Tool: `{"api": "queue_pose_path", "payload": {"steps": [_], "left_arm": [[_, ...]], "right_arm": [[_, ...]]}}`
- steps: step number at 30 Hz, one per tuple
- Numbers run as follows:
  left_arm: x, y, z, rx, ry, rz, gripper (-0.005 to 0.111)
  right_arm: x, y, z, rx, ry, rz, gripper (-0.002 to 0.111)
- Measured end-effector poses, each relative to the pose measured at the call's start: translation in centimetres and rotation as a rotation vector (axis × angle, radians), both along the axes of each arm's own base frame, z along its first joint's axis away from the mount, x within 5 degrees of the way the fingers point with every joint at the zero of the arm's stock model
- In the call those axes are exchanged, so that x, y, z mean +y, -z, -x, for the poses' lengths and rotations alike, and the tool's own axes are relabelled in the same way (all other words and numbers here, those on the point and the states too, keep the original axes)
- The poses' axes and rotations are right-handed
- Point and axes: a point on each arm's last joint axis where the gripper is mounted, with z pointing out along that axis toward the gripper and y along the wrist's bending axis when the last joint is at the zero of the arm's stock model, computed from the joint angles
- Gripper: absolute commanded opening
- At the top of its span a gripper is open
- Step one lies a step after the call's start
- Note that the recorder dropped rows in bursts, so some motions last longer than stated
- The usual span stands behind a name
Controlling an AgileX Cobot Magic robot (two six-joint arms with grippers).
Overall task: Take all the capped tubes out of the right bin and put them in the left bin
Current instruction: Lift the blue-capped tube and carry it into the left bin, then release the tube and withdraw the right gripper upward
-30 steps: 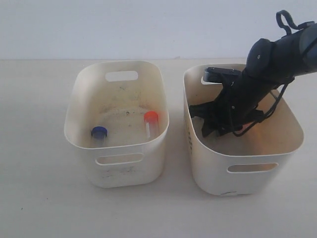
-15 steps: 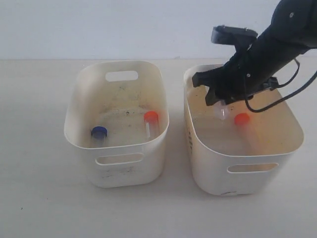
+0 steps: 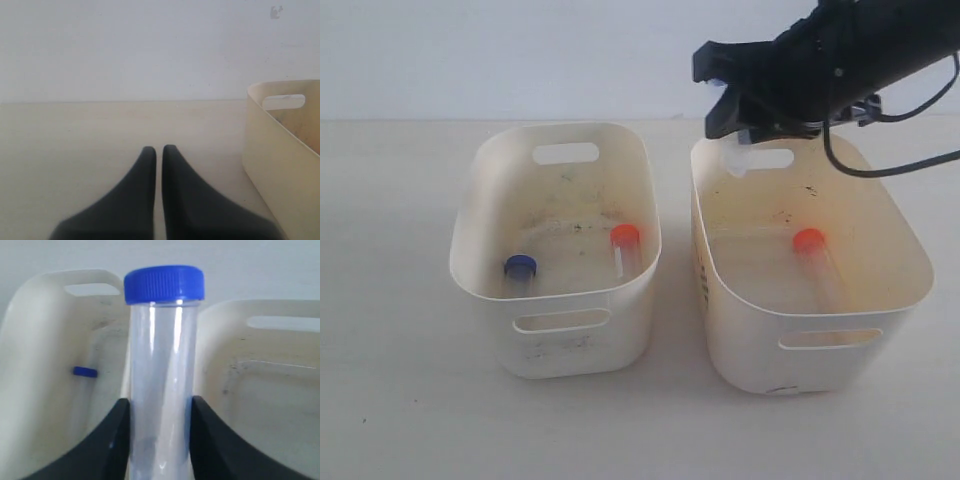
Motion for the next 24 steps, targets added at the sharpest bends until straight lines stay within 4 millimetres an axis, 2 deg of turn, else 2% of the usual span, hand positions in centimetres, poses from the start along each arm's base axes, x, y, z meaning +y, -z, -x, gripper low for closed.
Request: {"api": "queue_pose_path", "payload": {"steps": [9,15,17,22,24], "left_arm": [[0.0,0.0,0.0,0.0,0.0,0.0,0.004],[0.0,0.0,0.0,0.0,0.0,0.0,0.004],[0.0,0.0,0.0,0.0,0.0,0.0,0.004],[0.0,0.0,0.0,0.0,0.0,0.0,0.004],[0.0,0.0,0.0,0.0,0.0,0.0,0.004]], "right_arm": [[7.2,-1.0,2.3,-0.15,-0.149,-0.059,0.0],[10.1,0.3,2.8,-0.163,-0.193,-0.065,0.0],[10.7,1.2,2.7,-0.137,-0.2,-0.059,0.008],[11.7,3.1,2.5,-0.09,-0.209,-0.042,0.049],[11.8,3.5,2.4,-0.074,-0.202,-0.047,0.06]]}}
